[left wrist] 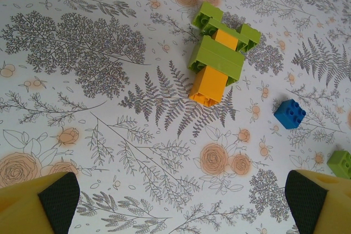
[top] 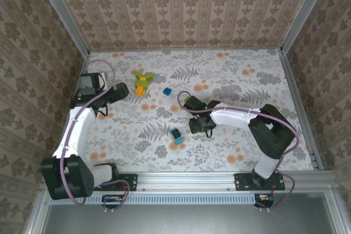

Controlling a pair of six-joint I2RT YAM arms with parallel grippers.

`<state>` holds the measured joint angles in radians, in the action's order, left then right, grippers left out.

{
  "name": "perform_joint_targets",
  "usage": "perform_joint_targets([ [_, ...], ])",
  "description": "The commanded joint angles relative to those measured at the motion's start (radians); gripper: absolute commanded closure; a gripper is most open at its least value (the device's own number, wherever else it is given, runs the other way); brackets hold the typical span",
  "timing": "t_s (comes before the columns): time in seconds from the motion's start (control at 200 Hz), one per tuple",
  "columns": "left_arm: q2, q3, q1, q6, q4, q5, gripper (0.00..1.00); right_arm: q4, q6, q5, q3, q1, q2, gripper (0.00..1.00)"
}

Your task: Assemble a carrot with lego

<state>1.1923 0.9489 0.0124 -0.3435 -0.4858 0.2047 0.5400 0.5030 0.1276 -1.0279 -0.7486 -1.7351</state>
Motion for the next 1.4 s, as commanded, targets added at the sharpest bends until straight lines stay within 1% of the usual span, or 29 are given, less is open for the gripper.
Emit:
perform_joint_targets([
  [0.0,0.006,0.015,-0.006,0.022,-0.011,-0.006,0.00,0.003,-0.001,0.027,-0.005,0.008,-0.024,0.45],
  [0.09,0.006,0.014,-0.007,0.021,-0.011,-0.007,0.00,0.003,0.001,0.027,0.003,0.010,-0.030,0.47],
  [0.295,0.007,0.015,-0.007,0.021,-0.011,-0.007,0.00,0.003,0.005,0.045,0.023,0.015,-0.005,0.64],
  [0.42,0.007,0.015,-0.008,0.022,-0.011,-0.007,0.00,-0.011,0.012,0.038,0.039,0.019,0.047,0.69],
  [0.5,0.007,0.013,-0.006,0.022,-0.011,-0.007,0.00,-0.054,0.020,-0.016,0.058,0.027,0.087,0.71],
  [0.67,0.005,0.013,-0.008,0.023,-0.012,-0.005,0.00,-0.189,0.056,-0.231,0.138,0.092,0.138,0.73],
  [0.735,0.004,0.014,-0.008,0.023,-0.013,-0.005,0.00,-0.211,0.062,-0.251,0.161,0.112,0.136,0.75],
  [0.86,0.003,0.014,-0.008,0.024,-0.012,-0.007,0.00,-0.259,0.071,-0.300,0.201,0.146,0.125,0.76],
  [0.905,0.004,0.014,-0.008,0.023,-0.013,-0.007,0.00,-0.267,0.074,-0.300,0.212,0.153,0.123,0.77],
  [0.97,0.004,0.014,-0.008,0.024,-0.013,-0.007,0.00,-0.267,0.072,-0.290,0.223,0.161,0.124,0.76],
  [1.045,0.004,0.014,-0.009,0.023,-0.012,-0.006,0.00,-0.268,0.070,-0.279,0.233,0.167,0.127,0.73],
  [1.105,0.006,0.014,-0.008,0.023,-0.011,-0.006,0.00,-0.260,0.065,-0.265,0.235,0.169,0.130,0.68],
  [1.15,0.006,0.014,-0.008,0.023,-0.012,-0.007,0.00,-0.254,0.060,-0.257,0.233,0.169,0.133,0.62],
  [1.245,0.007,0.015,-0.009,0.025,-0.013,-0.008,0.00,-0.249,0.057,-0.249,0.233,0.170,0.141,0.54],
  [1.395,0.007,0.015,-0.008,0.026,-0.013,-0.008,0.00,-0.226,0.049,-0.213,0.228,0.172,0.160,0.49],
])
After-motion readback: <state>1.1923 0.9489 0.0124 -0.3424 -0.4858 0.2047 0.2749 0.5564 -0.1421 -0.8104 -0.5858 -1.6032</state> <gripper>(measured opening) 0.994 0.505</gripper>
